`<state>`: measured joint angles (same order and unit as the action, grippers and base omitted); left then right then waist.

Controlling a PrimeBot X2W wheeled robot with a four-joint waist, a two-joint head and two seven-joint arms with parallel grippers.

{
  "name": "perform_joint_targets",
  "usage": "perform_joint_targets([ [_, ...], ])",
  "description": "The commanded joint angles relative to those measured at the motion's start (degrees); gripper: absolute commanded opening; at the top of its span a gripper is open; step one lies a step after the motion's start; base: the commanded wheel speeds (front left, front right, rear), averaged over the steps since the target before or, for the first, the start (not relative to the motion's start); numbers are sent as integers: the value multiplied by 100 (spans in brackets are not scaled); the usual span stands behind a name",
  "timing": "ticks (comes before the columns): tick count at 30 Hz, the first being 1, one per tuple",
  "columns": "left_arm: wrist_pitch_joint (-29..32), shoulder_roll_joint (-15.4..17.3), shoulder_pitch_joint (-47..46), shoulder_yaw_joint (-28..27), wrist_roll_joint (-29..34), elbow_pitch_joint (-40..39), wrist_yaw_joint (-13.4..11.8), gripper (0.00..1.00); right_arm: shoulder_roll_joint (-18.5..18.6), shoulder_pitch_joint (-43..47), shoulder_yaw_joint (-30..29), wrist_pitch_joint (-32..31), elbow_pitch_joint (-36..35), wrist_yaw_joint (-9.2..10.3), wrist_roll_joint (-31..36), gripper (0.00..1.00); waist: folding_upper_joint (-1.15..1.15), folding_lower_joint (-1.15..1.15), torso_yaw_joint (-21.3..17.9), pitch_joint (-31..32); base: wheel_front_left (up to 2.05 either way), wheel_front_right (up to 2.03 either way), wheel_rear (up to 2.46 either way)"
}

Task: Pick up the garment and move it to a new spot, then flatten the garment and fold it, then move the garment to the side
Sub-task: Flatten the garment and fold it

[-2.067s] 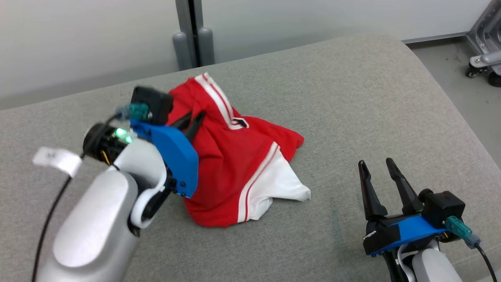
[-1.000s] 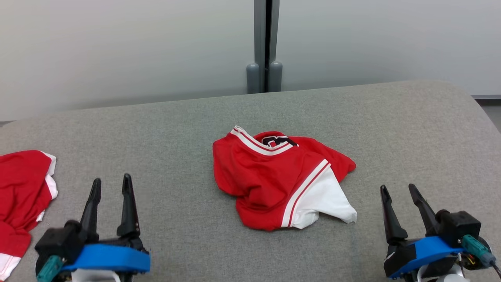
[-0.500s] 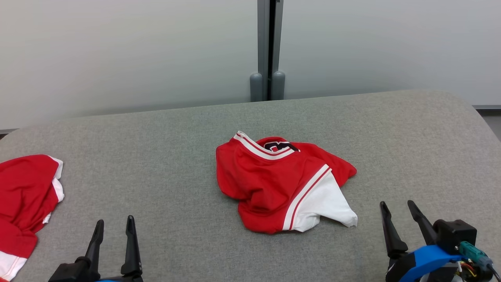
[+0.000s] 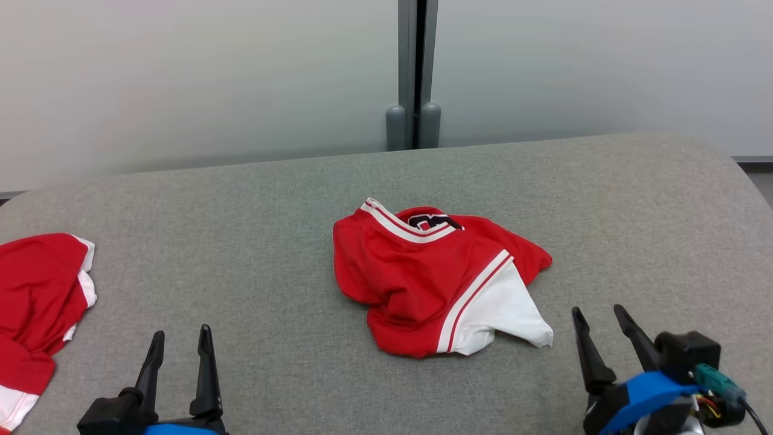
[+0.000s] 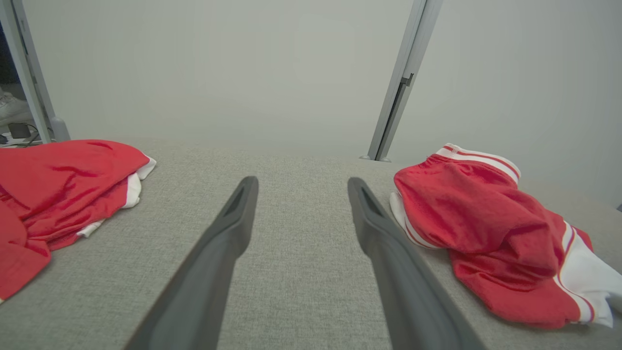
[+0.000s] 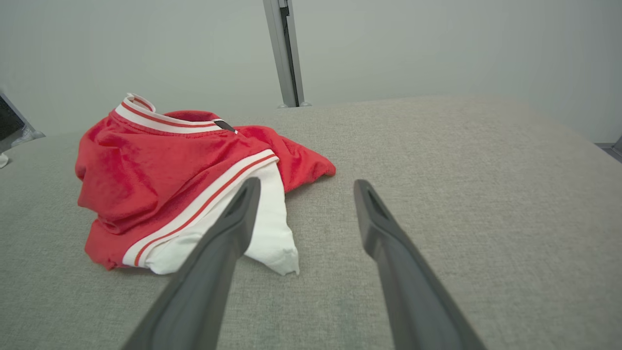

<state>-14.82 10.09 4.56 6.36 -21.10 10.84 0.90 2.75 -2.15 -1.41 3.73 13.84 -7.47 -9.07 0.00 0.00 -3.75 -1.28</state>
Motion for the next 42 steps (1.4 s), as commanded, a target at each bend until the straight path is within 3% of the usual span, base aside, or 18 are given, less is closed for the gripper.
perform_joint_targets([
  [1,-21,11,-112,12,-4,-4,9,100,24,-139,41,-47,-8,-5,8,100,0,0,14,-37,0,0,0],
  [7,-24,47,-280,48,14,-50,25,100,24,-760,166,-946,270,-4,230,100,0,0,85,-301,0,0,0],
  [13,-10,75,-577,129,49,-48,105,100,24,-1454,186,-2049,999,-4,470,100,0,0,295,-676,0,0,0],
  [23,-31,81,-975,214,75,107,213,100,-5,-2092,466,-2421,2203,-11,387,100,0,0,564,-1068,0,0,0],
  [25,-33,60,-991,226,87,155,223,100,-35,-2135,599,-2394,2278,-18,299,0,0,0,586,-1042,0,0,0],
  [31,-40,-4,-842,218,80,302,255,100,10,-1948,660,-2477,1706,-9,-148,0,0,0,564,-730,0,0,0],
  [38,-44,-30,-662,161,74,314,300,100,16,-1490,857,-3203,16,-9,-383,0,0,0,492,-351,0,0,0],
  [42,-44,-35,-591,116,96,242,273,100,15,-1633,1184,-3411,-889,-9,-976,0,0,0,438,-274,0,0,0],
])
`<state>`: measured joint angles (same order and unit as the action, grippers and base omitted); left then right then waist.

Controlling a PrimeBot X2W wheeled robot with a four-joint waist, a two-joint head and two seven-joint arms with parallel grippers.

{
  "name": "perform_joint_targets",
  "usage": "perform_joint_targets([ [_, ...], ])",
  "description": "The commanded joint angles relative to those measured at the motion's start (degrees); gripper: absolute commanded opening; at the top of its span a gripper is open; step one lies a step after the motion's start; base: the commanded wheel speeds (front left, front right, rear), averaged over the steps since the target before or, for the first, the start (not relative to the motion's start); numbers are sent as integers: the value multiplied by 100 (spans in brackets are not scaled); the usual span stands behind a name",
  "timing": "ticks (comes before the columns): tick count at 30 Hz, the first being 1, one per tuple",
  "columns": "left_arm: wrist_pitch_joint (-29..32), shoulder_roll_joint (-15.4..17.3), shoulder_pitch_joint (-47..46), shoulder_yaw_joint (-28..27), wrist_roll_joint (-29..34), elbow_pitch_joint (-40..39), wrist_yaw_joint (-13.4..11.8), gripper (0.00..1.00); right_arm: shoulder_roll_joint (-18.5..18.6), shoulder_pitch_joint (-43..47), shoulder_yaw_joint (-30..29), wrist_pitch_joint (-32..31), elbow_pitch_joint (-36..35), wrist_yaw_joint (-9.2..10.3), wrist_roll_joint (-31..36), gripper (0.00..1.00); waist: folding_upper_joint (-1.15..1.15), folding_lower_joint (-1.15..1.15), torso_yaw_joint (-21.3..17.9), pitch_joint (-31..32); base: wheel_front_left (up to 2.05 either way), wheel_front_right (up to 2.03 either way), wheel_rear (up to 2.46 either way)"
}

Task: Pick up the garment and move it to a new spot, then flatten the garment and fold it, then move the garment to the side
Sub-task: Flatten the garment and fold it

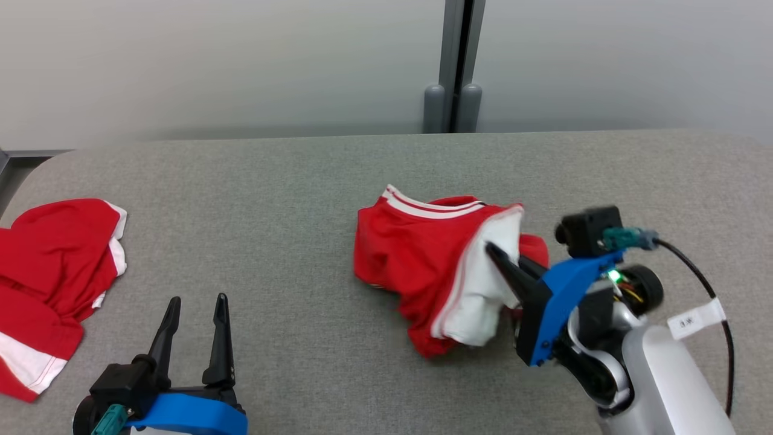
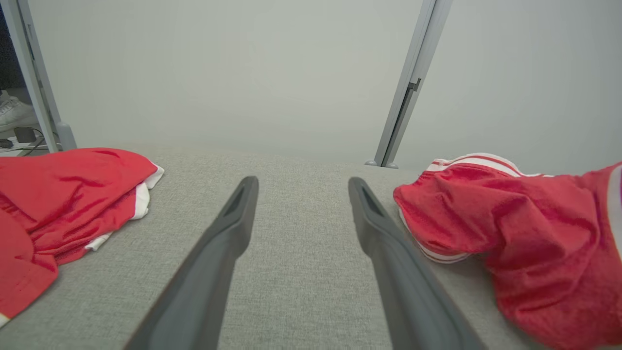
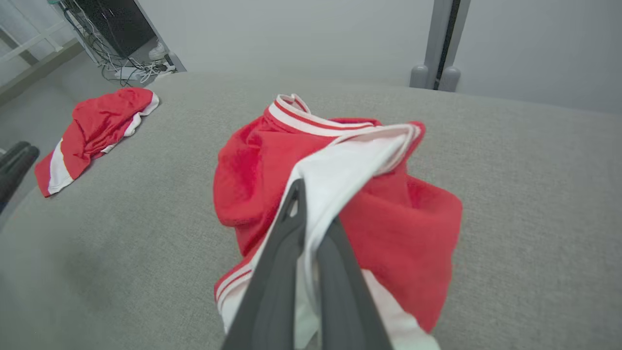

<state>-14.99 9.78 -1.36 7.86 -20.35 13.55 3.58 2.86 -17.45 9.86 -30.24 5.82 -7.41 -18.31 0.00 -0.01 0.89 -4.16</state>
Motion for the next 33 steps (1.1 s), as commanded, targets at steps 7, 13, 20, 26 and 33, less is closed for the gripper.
perform_joint_targets([
  [7,-28,16,-56,-101,62,-183,-1,100,7,-1538,733,285,-237,-15,-1633,0,0,1,-12,-131,0,0,0],
  [13,-28,-21,-127,-85,104,-206,42,100,7,-3179,1255,1621,586,-15,-3026,0,0,1,52,-300,0,0,0],
  [20,-28,-57,-213,-101,156,-184,76,100,7,-4324,1735,3347,1853,-15,-3943,0,0,1,24,-431,0,0,0],
  [26,-28,-65,-267,-137,186,-204,92,100,12,-3844,1672,3795,3095,-15,-3204,0,0,1,-91,-519,0,0,0],
  [33,-29,-79,-338,-123,213,-124,148,100,8,-2538,784,4182,4467,-15,-2070,0,0,1,-263,-532,0,0,0],
])
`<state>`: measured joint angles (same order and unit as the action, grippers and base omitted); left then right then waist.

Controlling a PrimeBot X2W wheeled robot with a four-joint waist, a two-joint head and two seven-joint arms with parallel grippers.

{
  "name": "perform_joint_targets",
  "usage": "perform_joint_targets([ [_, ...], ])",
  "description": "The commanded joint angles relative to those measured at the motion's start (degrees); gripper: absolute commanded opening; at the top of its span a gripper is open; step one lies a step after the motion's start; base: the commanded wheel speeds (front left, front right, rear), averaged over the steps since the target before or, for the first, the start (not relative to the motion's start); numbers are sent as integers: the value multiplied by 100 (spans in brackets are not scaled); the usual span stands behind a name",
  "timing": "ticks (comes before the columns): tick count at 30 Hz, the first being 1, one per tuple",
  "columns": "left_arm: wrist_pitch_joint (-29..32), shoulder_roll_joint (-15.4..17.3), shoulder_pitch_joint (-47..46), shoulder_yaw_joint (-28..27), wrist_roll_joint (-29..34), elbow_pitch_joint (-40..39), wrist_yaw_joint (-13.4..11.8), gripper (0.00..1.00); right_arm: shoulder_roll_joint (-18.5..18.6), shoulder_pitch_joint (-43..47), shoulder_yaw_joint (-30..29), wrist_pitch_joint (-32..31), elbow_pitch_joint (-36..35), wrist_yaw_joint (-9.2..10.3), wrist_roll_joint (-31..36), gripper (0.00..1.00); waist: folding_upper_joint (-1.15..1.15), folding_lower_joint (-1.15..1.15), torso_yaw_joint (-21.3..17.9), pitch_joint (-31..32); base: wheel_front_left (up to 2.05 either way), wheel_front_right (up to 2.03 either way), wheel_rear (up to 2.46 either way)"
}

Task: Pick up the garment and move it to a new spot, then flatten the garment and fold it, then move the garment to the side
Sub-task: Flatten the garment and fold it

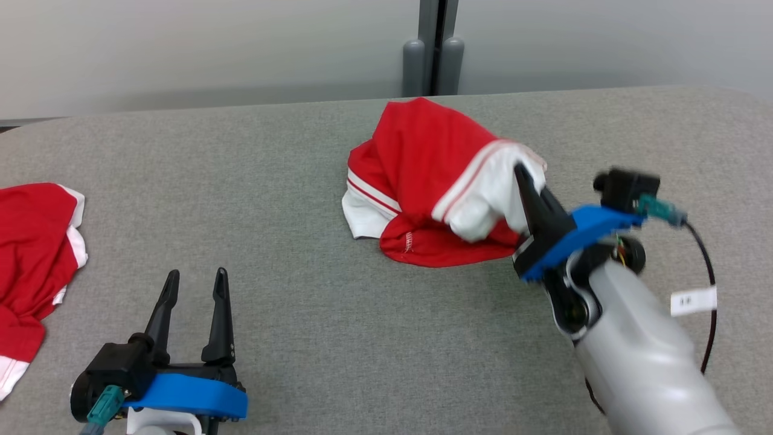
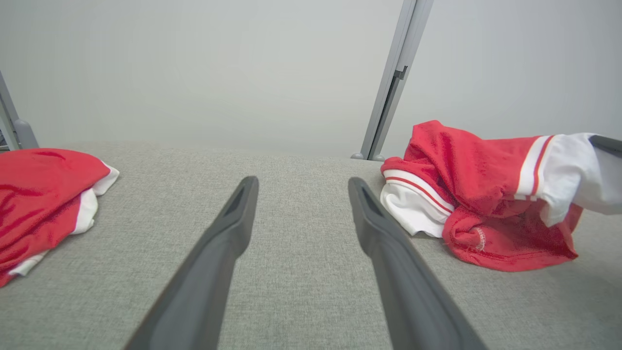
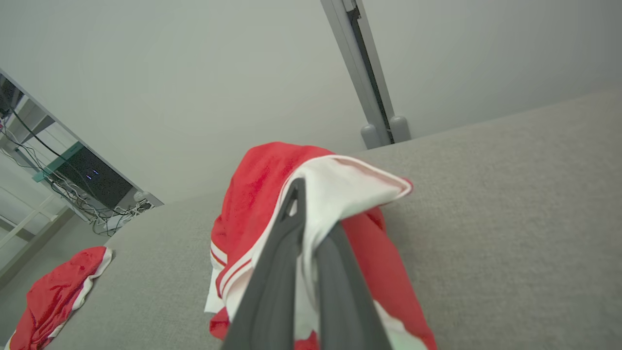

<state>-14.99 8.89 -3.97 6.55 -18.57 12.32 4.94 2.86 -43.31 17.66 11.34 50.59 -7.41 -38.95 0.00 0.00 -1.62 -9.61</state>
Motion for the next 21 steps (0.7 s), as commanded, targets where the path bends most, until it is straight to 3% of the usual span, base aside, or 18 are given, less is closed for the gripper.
perform_joint_targets([
  [1,-28,15,-68,-1,37,10,12,100,10,215,-97,4,62,-15,72,0,0,0,-36,27,0,0,0],
  [6,-28,25,21,-22,50,50,22,100,82,926,-411,-282,199,-15,733,2,0,0,-141,99,0,0,0],
  [8,-28,30,43,-33,54,57,23,100,115,1126,-480,-530,131,-15,1027,100,0,0,-171,127,0,0,0],
  [14,-28,23,78,-19,60,86,30,100,349,1615,-990,-1305,-808,-15,1982,100,0,0,-201,231,0,0,0],
  [21,-28,-3,50,24,92,98,39,100,262,2153,-1876,-2843,-3172,-15,2808,100,0,0,-116,234,0,0,0],
])
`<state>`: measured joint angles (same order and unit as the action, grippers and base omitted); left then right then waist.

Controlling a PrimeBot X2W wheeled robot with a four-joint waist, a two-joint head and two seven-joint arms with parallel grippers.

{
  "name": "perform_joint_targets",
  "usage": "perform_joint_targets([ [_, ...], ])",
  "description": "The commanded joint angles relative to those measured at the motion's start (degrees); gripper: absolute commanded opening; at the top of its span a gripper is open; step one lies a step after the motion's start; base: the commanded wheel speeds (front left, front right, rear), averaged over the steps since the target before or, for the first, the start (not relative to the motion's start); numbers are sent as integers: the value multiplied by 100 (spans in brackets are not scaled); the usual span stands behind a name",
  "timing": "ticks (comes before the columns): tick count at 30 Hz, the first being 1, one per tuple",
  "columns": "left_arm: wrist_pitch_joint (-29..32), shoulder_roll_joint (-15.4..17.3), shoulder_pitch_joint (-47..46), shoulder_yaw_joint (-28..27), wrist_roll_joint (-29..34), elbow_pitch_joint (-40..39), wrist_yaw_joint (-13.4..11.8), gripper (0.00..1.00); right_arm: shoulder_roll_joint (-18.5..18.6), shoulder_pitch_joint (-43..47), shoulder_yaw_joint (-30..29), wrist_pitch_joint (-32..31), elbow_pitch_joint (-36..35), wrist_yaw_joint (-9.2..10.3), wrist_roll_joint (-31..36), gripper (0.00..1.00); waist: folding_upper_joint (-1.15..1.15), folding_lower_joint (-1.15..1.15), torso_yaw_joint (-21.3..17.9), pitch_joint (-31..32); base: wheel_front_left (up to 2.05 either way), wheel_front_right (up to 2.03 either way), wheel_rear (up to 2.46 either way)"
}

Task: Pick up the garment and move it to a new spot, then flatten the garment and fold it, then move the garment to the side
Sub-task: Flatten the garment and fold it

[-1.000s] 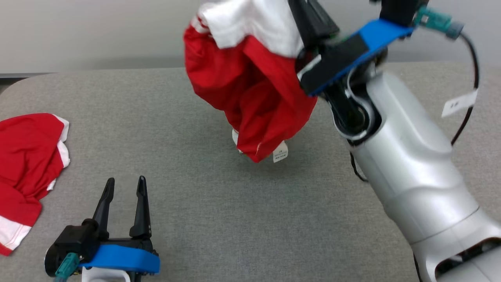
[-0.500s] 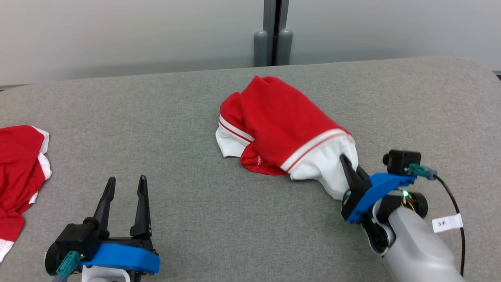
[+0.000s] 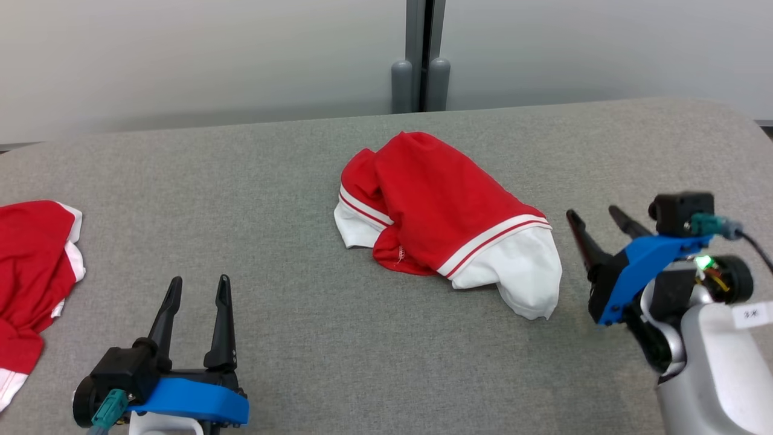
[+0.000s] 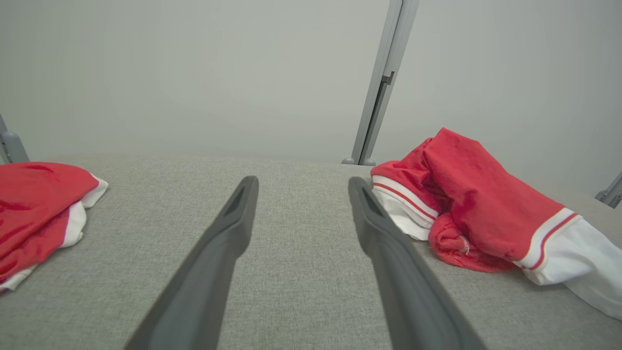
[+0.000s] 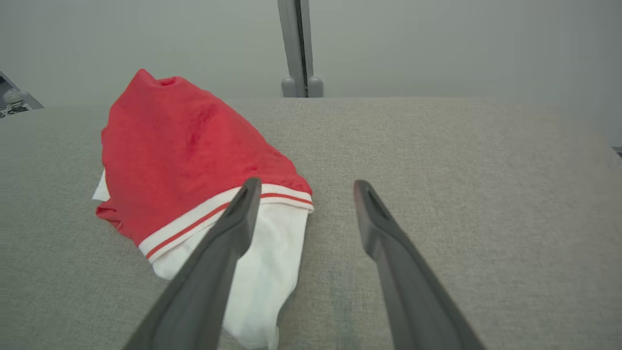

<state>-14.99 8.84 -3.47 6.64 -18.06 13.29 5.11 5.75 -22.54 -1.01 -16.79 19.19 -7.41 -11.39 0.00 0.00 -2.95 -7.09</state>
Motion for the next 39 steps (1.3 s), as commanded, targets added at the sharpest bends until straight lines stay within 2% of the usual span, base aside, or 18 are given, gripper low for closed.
perform_joint_targets([
  [1,-28,7,-22,19,45,-7,21,100,-30,63,-58,-259,-272,-14,104,100,0,0,35,-57,0,0,0],
  [4,-28,19,-141,48,60,-30,32,100,-31,-201,-121,-884,-576,-15,104,100,0,0,114,-213,0,0,0],
  [8,-20,62,-349,127,87,2,61,100,163,-746,-64,-1304,-227,-10,82,100,0,0,295,-501,0,0,0],
  [18,-24,98,-799,327,113,53,135,100,500,-1828,47,-1474,1416,-10,-53,100,0,0,771,-1124,0,0,0],
  [26,-27,70,-895,371,101,105,152,100,561,-1826,319,-1477,2325,-10,-43,100,0,0,843,-1223,0,0,0],
  [27,-27,66,-899,374,103,114,155,100,546,-1794,343,-1478,2408,-10,-46,74,0,0,839,-1218,0,0,0],
  [28,-27,64,-902,373,103,124,159,100,533,-1780,377,-1432,2462,-10,-39,30,0,0,832,-1213,0,0,0],
  [29,-27,63,-913,374,105,133,162,100,549,-1773,427,-1366,2485,-10,5,0,0,0,825,-1207,0,0,0],
  [34,-28,68,-920,353,122,174,177,100,579,-1885,516,-849,2310,-8,86,0,0,0,759,-1060,0,0,0],
  [39,-28,40,-773,305,104,228,187,100,543,-2078,778,-692,1835,-10,94,0,0,0,682,-796,0,0,0],
])
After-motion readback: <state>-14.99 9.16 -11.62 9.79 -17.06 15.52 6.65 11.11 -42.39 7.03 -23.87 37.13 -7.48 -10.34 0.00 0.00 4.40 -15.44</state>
